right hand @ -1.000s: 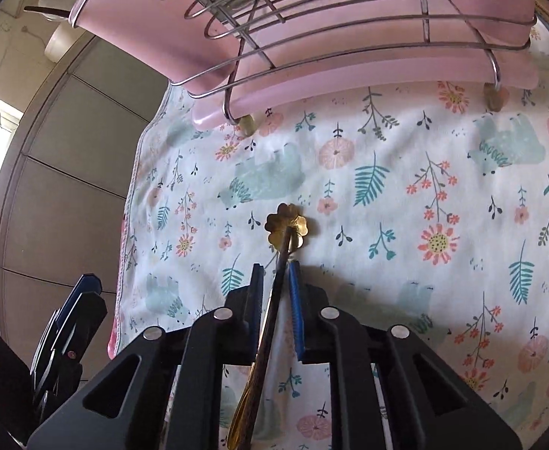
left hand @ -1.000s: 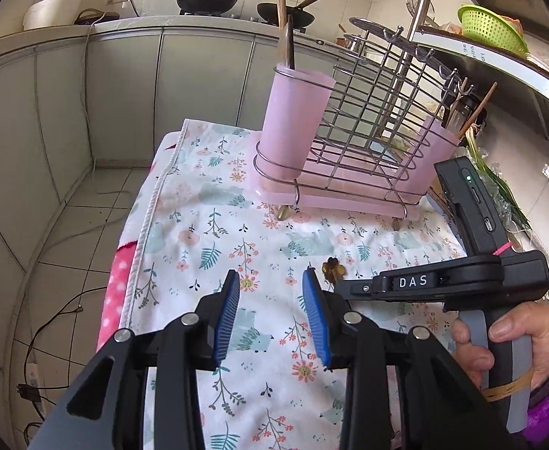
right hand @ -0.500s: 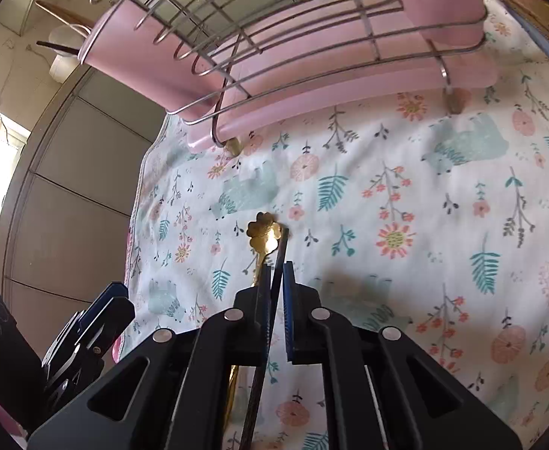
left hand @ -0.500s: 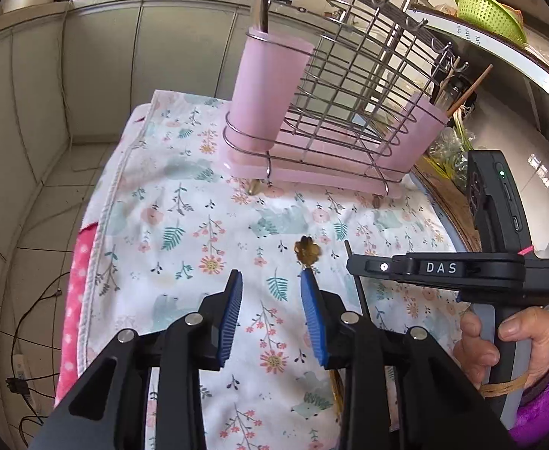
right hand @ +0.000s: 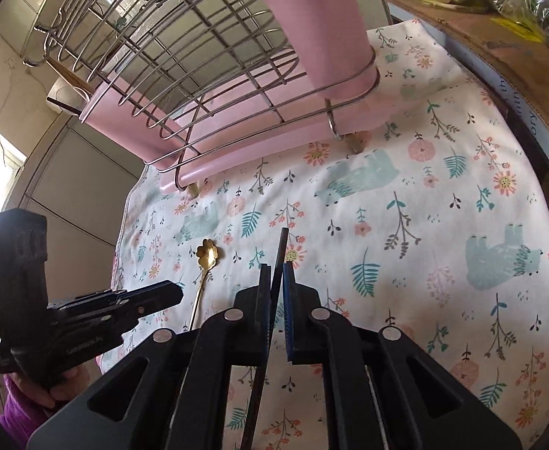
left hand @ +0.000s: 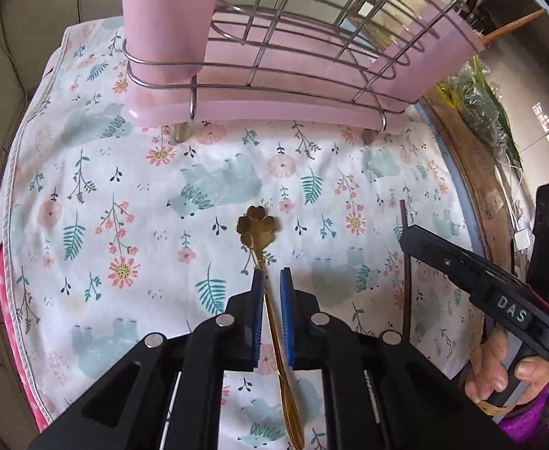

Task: Organize utensils
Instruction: 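Grasp the gold spoon with the left gripper while the right grasps a dark chopstick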

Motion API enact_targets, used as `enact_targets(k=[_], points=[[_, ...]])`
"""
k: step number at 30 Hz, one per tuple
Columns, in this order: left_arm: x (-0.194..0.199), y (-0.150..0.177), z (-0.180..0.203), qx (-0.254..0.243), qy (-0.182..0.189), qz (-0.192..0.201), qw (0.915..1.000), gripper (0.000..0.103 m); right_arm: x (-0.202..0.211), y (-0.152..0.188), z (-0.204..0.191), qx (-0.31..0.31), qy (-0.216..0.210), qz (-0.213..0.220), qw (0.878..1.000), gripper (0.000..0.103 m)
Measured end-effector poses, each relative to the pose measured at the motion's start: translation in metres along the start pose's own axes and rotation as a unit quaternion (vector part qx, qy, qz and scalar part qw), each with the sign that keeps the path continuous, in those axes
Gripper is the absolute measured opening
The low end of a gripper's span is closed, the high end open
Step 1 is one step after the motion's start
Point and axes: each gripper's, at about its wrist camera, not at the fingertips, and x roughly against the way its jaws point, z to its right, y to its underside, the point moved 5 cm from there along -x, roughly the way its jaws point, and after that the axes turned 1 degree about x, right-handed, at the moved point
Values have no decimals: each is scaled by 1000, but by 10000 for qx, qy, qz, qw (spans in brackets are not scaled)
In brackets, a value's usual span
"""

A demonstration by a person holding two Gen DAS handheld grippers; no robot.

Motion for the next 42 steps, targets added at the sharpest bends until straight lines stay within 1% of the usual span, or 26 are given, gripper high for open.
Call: enact_targets(k=[2, 5, 8, 11, 16, 20, 22, 25, 28, 32, 35, 36, 38, 40, 42], points=[[-10, -5, -2, 82, -83, -262, 9996, 8, 1, 1, 3, -14, -45, 5, 10000, 6], [-22, -10, 0, 87, -237, -479, 9985, 8, 2, 2, 7, -54, -121, -6, 9999, 7], [-26, -15, 6, -15, -410, -518, 9978, 8, 0, 3, 8, -107, -174, -14, 9998, 6], [-32, -18, 11, -142, -568, -528, 9969, 4, -2, 4, 9, -116, -205, -21, 9997, 6], [-34, -18, 13, -66, -540, -466, 9974, 3, -5, 7, 7, -99, -234, -52, 9997, 6], [-20, -18, 8, 150, -174, -171, 9996, 2, -2, 6, 4, -56, -237, 28, 9997, 6], [-10, -17, 8, 178, 5, 48, 9998, 2, 3, 5, 2, 31, -184, 128, 9997, 6], [9, -17, 10, 181, 227, 491, 9984, 2, 11, 2, -3, 151, -128, 328, 9993, 6], [33, -14, 12, 140, 375, 993, 9943, 2, 18, 0, -8, 215, -126, 500, 9984, 6], [63, -10, 16, 60, 475, 1649, 9852, 1, 31, -4, -14, 371, -76, 782, 9962, 3], [75, -6, 19, 64, 513, 1901, 9804, 1, 39, -5, -20, 550, 53, 962, 9938, 3], [79, -4, 16, 55, 516, 1901, 9804, 1, 40, -5, -20, 579, 80, 964, 9936, 3], [77, -4, 18, 49, 493, 1878, 9810, 1, 38, -4, -18, 557, 76, 888, 9945, 3], [77, -1, 14, 72, 496, 1883, 9808, 1, 30, -2, -15, 517, 97, 606, 9968, 3], [78, -1, 11, 123, 574, 1922, 9796, 1, 19, 0, -10, 371, 105, 278, 9989, 3]])
